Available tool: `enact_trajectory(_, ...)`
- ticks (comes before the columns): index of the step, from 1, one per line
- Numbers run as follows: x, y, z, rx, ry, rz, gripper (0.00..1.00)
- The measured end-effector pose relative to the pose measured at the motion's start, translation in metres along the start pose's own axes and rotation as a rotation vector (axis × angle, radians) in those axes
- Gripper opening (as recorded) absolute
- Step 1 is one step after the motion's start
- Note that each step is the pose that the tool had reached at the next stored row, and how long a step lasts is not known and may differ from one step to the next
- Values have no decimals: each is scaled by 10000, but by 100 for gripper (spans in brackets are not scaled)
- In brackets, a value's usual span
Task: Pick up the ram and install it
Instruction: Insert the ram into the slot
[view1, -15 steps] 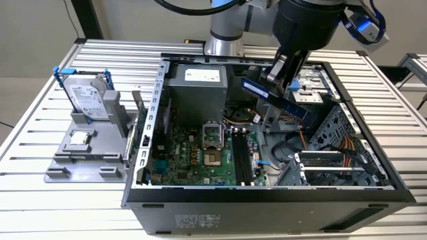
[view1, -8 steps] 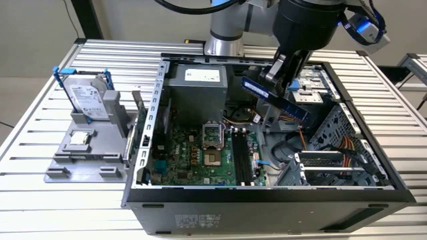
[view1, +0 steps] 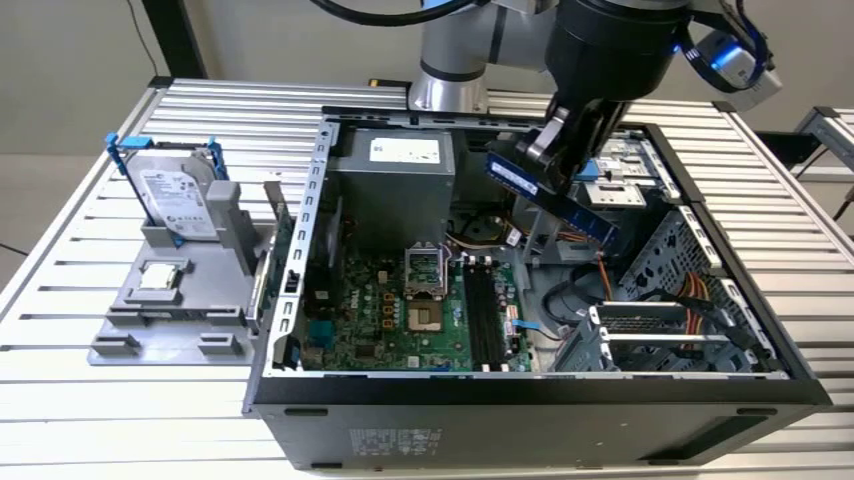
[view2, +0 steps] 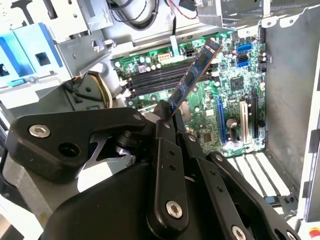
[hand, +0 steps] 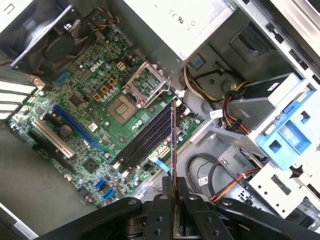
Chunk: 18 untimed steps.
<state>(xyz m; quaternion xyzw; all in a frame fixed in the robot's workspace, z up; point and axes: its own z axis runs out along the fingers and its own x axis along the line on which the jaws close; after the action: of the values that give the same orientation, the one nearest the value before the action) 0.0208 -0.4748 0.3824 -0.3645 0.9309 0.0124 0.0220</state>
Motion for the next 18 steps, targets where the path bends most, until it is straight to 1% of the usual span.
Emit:
enact_trajectory(6, 0, 0, 0, 23, -3, 460, 0)
enact_trajectory(7, 0, 0, 0, 32, -4, 635, 0)
enact_trajectory(10, 0, 0, 0, 46, -6, 920, 0)
enact_trajectory(18, 0, 0, 0, 79, -11, 1578, 0)
